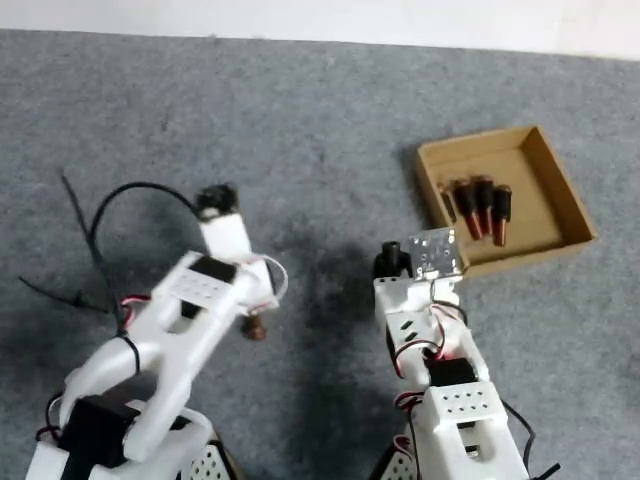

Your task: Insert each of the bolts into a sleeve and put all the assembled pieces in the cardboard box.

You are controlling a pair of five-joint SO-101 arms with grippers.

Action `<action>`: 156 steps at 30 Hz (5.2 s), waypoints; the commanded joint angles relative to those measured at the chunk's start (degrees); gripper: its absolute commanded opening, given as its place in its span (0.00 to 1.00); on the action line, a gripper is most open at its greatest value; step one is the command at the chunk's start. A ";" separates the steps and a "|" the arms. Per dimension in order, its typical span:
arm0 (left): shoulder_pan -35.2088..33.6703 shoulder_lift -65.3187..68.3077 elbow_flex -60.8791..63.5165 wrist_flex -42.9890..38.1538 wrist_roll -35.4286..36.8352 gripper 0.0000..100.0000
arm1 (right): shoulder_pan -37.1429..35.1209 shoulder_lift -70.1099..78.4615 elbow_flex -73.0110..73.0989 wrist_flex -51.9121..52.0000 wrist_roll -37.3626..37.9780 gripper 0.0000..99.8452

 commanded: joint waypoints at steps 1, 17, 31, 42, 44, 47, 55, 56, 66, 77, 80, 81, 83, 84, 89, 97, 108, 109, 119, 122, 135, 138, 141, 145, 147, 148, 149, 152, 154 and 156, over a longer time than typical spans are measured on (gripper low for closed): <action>-4.44 -0.04 -3.47 -0.09 3.78 0.01 | 0.57 -1.45 -0.57 -1.98 0.70 0.00; -23.08 0.40 -3.56 -12.84 23.30 0.01 | 0.57 -1.45 -0.66 -1.98 0.70 0.00; -27.91 0.40 -3.47 -18.29 39.65 0.01 | 0.66 -1.45 -0.57 -1.98 0.70 0.00; -27.12 0.40 -3.30 -19.08 35.78 0.01 | 0.66 -1.45 -0.57 -1.98 0.70 0.00; -26.42 0.40 -3.30 -19.08 32.35 0.05 | 0.66 -1.45 -0.57 -1.98 0.70 0.00; -25.71 0.48 -3.21 -19.08 32.00 0.19 | 0.66 -1.45 -0.57 -1.98 0.70 0.00; -24.48 0.13 -0.92 -19.08 31.65 0.55 | 0.66 -1.45 -0.57 -1.98 0.70 0.00; -24.48 0.13 -0.92 -18.64 30.07 0.57 | 0.66 -1.45 -0.57 -1.98 0.70 0.00; -24.75 -3.47 -6.73 0.97 -5.98 0.46 | 0.66 -1.45 -0.57 -1.98 0.70 0.00; -25.10 1.19 -6.02 1.32 -67.16 0.33 | 0.66 -1.45 -0.48 -1.98 0.70 0.00; -26.07 5.49 -5.85 -8.35 -69.45 0.33 | 0.66 -1.45 -0.57 -1.98 0.70 0.00; -26.77 6.55 -6.73 -10.20 -70.33 0.33 | 0.66 -1.45 -0.66 -1.98 0.70 0.00; -28.79 8.57 -10.68 -8.79 -75.60 0.33 | 0.66 -1.45 -0.66 -1.98 0.70 0.00; -29.58 9.63 -13.49 -6.51 -80.26 0.33 | 0.66 -1.45 -0.66 -1.98 0.70 0.00; -27.74 17.10 -27.65 4.48 -97.23 0.33 | 0.66 -1.45 -0.48 -1.98 0.70 0.00; -27.30 36.09 -52.88 20.66 -106.90 0.33 | 0.66 -1.45 -0.48 -1.98 0.70 0.00; -22.90 61.32 -82.24 39.91 -108.04 0.33 | 0.66 -1.45 -0.66 -1.98 0.70 0.00; -22.37 61.85 -83.38 40.70 -108.04 0.33 | 0.66 -1.45 -0.66 -1.98 0.70 0.00; -17.45 62.37 -83.56 41.67 -107.87 0.29 | 0.66 -1.45 -0.66 -1.98 0.70 0.00; -16.13 62.29 -83.65 43.60 -107.96 0.28 | 0.66 -1.45 -0.66 -1.98 0.70 0.00; -14.64 62.81 -83.30 44.75 -107.78 0.27 | 0.66 -1.45 -0.66 -1.98 0.70 0.00; -15.60 62.81 -83.38 44.84 -107.78 0.18 | 0.66 -1.45 -0.66 -1.98 0.70 0.00; -16.57 62.81 -83.47 44.92 -107.96 0.07 | 0.66 -1.54 -0.66 -1.98 0.70 0.00; -17.36 62.81 -83.56 44.84 -108.04 0.05 | 0.66 -1.54 -0.66 -1.98 0.70 0.00; -17.45 62.81 -83.56 44.84 -108.04 0.05 | 0.75 -1.54 -0.66 -1.98 0.70 0.00; -17.45 62.81 -83.56 44.84 -108.04 0.05 | 0.75 -1.54 -0.66 -1.98 0.70 0.00; -17.45 62.73 -83.56 45.01 -108.04 0.05 | 0.75 -1.54 -0.66 -1.98 0.70 0.00; -17.45 62.37 -83.65 45.10 -107.78 0.00 | 0.75 -1.54 -0.66 -1.98 0.70 0.00; -17.45 62.11 -84.35 45.19 -107.60 0.01 | 0.75 -1.54 -0.66 -1.98 0.70 0.00; -17.63 60.97 -86.29 45.27 -105.85 0.01 | 0.75 -1.54 -0.66 -1.98 0.70 0.00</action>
